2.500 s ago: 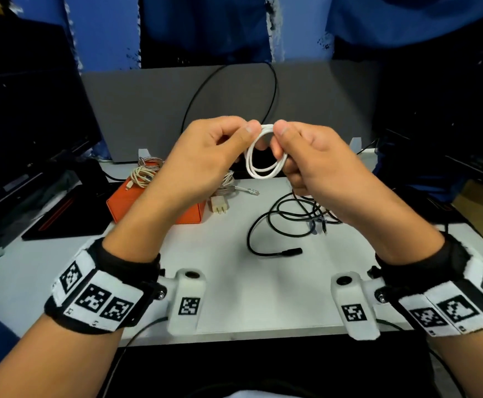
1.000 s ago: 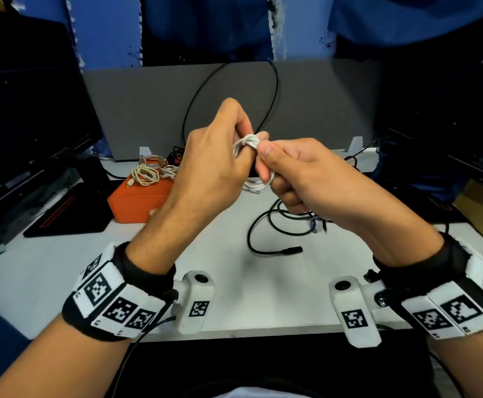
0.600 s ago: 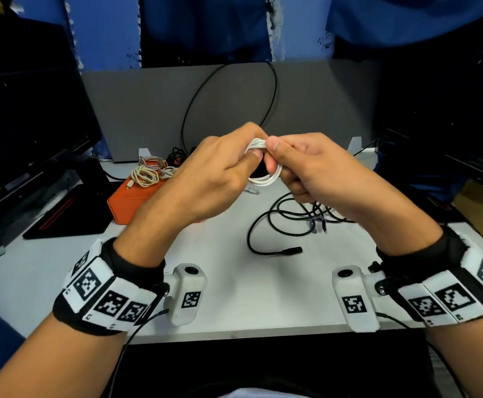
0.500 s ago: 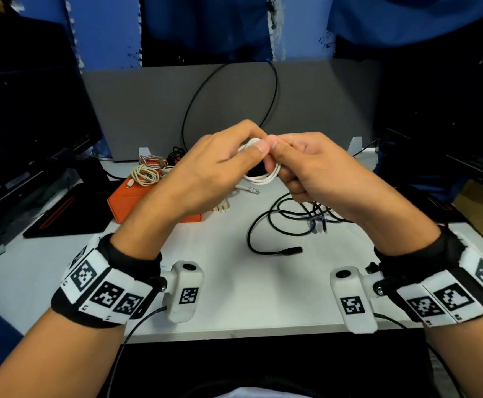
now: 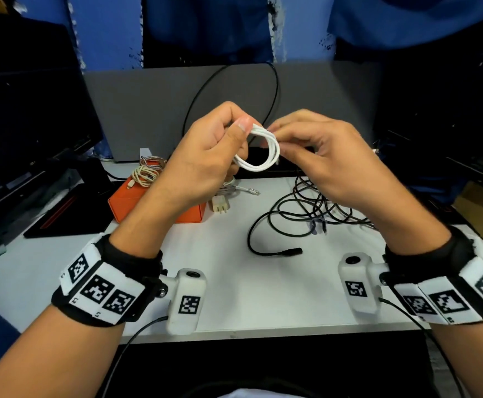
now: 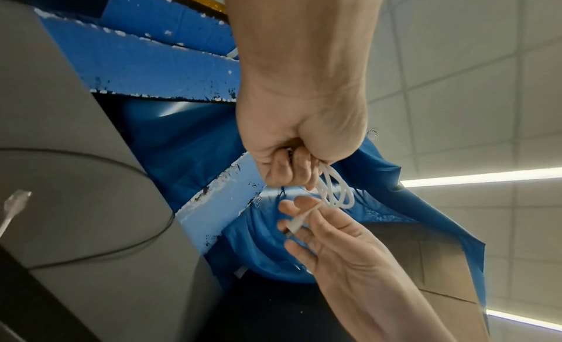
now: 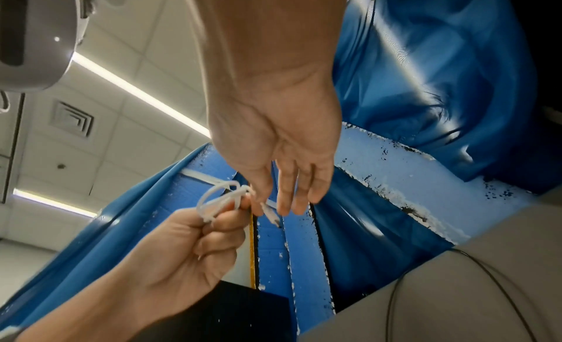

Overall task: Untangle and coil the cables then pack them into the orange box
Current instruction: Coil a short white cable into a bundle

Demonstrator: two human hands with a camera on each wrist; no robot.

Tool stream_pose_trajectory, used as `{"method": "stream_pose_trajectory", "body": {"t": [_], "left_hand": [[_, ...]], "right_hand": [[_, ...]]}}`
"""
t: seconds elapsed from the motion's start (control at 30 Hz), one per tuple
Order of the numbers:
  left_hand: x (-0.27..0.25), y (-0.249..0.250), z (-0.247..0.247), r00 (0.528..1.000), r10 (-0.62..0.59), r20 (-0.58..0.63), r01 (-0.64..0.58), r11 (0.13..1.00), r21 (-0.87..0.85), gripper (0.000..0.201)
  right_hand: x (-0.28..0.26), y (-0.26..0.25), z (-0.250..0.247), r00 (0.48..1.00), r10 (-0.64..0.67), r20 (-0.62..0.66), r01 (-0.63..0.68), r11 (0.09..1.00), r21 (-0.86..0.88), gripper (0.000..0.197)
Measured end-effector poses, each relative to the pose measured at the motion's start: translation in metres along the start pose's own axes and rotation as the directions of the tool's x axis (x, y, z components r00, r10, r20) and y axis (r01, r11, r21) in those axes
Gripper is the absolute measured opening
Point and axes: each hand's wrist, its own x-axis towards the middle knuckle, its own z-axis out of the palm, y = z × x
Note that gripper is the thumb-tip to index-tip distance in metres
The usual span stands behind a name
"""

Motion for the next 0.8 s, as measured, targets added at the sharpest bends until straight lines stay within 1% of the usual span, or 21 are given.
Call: {"method": "stream_pose_trajectory", "body": {"t": [0.07, 0.13, 0.17, 0.23, 0.33, 0.4, 0.43, 0.53, 0.57, 0.6, 0.63, 0.73, 0.8], "left_hand": [[-0.001, 0.003, 0.004, 1.0, -0.013, 0.007, 0.013, 0.996, -0.087, 0.03], [-0.002, 0.004, 0.007, 1.0, 0.017, -0.012, -0.019, 0.995, -0.1, 0.026], [-0.003, 0.005, 0.008, 0.998, 0.048, -0.035, -0.051, 0.997, -0.064, 0.023], [-0.004, 0.004, 0.009, 0.989, 0.127, -0.075, -0.121, 0.989, 0.08, 0.02], [-0.006, 0.004, 0.012, 0.977, 0.197, -0.082, -0.175, 0.96, 0.22, 0.019], [-0.006, 0.004, 0.011, 0.97, 0.224, -0.095, -0.189, 0.941, 0.282, 0.02], [-0.006, 0.004, 0.01, 0.966, 0.236, -0.103, -0.194, 0.931, 0.308, 0.02], [-0.005, 0.003, 0.007, 0.957, 0.263, -0.127, -0.201, 0.909, 0.366, 0.019], [-0.005, 0.004, 0.006, 0.953, 0.271, -0.133, -0.203, 0.901, 0.382, 0.019], [-0.005, 0.004, 0.006, 0.951, 0.278, -0.136, -0.205, 0.895, 0.396, 0.02], [-0.005, 0.004, 0.006, 0.95, 0.282, -0.135, -0.207, 0.89, 0.405, 0.021], [-0.004, 0.004, 0.006, 0.952, 0.272, -0.14, -0.197, 0.896, 0.399, 0.02], [-0.003, 0.004, 0.006, 0.956, 0.241, -0.17, -0.165, 0.915, 0.368, 0.02]], "right_hand": [[0.001, 0.001, 0.007, 0.996, 0.014, -0.088, -0.008, 0.997, 0.074, 0.016], [0.001, -0.002, 0.013, 0.99, 0.093, -0.108, -0.061, 0.96, 0.273, 0.015], [0.0, -0.005, 0.015, 0.986, 0.14, -0.095, -0.092, 0.913, 0.398, 0.014], [-0.001, -0.012, 0.02, 0.972, 0.227, -0.062, -0.142, 0.777, 0.613, 0.013], [-0.001, -0.021, 0.026, 0.944, 0.331, 0.009, -0.192, 0.524, 0.83, 0.013], [-0.001, -0.025, 0.027, 0.923, 0.367, 0.112, -0.248, 0.348, 0.904, 0.014], [-0.001, -0.026, 0.026, 0.915, 0.366, 0.169, -0.284, 0.286, 0.915, 0.016], [-0.001, -0.027, 0.021, 0.899, 0.312, 0.308, -0.372, 0.171, 0.912, 0.024], [-0.002, -0.027, 0.02, 0.899, 0.294, 0.324, -0.381, 0.164, 0.91, 0.026], [-0.002, -0.028, 0.021, 0.903, 0.29, 0.316, -0.379, 0.193, 0.905, 0.027], [-0.003, -0.027, 0.024, 0.909, 0.299, 0.29, -0.368, 0.251, 0.896, 0.026], [-0.003, -0.027, 0.029, 0.937, 0.311, 0.159, -0.299, 0.476, 0.827, 0.028], [-0.004, -0.026, 0.027, 0.962, 0.27, 0.05, -0.23, 0.694, 0.682, 0.027]]}}
